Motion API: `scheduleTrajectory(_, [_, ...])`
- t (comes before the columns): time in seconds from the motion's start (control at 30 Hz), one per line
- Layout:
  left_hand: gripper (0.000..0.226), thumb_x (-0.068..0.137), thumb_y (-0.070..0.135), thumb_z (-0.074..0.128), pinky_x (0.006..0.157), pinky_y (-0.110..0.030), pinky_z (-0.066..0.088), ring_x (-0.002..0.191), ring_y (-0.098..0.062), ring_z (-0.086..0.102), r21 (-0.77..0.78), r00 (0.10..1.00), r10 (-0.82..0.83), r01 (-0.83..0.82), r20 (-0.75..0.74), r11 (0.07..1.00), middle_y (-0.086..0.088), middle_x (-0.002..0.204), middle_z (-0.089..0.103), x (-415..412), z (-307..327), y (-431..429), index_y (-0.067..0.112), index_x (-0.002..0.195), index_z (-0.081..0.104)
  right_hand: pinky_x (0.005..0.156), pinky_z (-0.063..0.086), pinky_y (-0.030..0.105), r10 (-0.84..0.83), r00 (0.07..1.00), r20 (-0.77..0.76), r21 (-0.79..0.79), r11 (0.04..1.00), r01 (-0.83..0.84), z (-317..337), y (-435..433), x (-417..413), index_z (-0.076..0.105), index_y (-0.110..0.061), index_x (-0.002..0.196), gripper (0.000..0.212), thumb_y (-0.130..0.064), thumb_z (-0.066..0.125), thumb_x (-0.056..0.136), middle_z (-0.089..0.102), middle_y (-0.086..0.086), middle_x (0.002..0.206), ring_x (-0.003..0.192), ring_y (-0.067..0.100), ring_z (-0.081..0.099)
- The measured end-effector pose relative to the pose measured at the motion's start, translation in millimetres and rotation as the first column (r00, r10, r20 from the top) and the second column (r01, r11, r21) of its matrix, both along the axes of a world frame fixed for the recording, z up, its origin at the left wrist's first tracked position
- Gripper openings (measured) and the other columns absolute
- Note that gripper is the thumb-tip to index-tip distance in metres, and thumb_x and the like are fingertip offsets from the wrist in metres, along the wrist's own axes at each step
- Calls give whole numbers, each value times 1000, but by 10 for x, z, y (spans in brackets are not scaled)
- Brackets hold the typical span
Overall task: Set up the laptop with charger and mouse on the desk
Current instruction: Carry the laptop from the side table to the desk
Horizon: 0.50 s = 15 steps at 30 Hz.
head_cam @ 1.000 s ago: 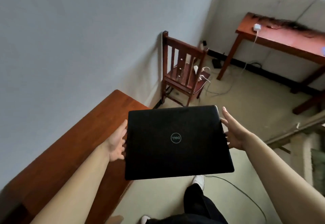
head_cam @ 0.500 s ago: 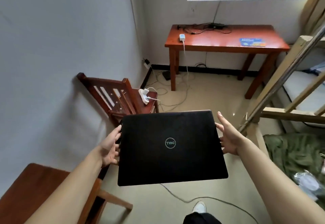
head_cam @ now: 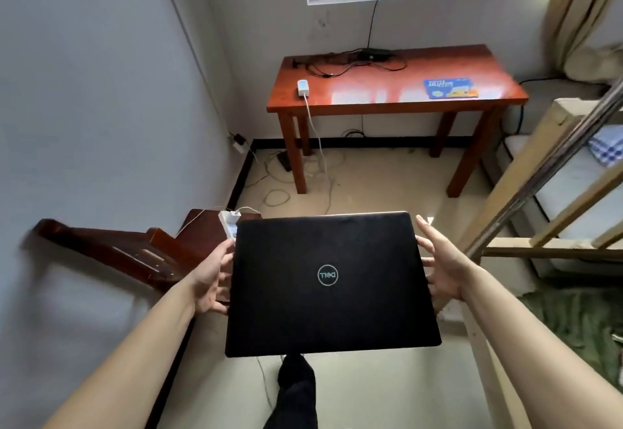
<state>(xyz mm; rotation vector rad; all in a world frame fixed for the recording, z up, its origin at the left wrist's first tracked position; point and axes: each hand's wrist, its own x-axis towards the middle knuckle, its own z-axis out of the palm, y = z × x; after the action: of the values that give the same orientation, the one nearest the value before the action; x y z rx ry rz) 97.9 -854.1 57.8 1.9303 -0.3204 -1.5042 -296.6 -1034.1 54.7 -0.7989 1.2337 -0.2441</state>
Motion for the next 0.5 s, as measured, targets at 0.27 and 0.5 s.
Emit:
scheduleTrajectory(0.27, [67, 88, 79, 35, 104, -64, 39, 123, -33, 51, -21, 999, -49, 49, -12, 999, -9, 130, 58, 696, -319, -2178, 35, 134, 55, 91, 54, 59, -129, 990, -61, -49, 991, 126, 10, -1668, 597, 56, -43, 130, 79, -92, 53, 68, 58, 6, 132, 113, 38, 65])
scheduleTrajectory(0.5, [49, 90, 76, 31, 94, -59, 44, 112, -26, 57, -52, 979, -203, 204, 21, 978, -7, 121, 62, 1039, 36, -4030, 44, 119, 53, 95, 48, 67, -266, 962, -63, -39, 964, 264, 264, -3130, 902, 58, -42, 130, 84, -93, 56, 63, 55, 6, 136, 119, 39, 60])
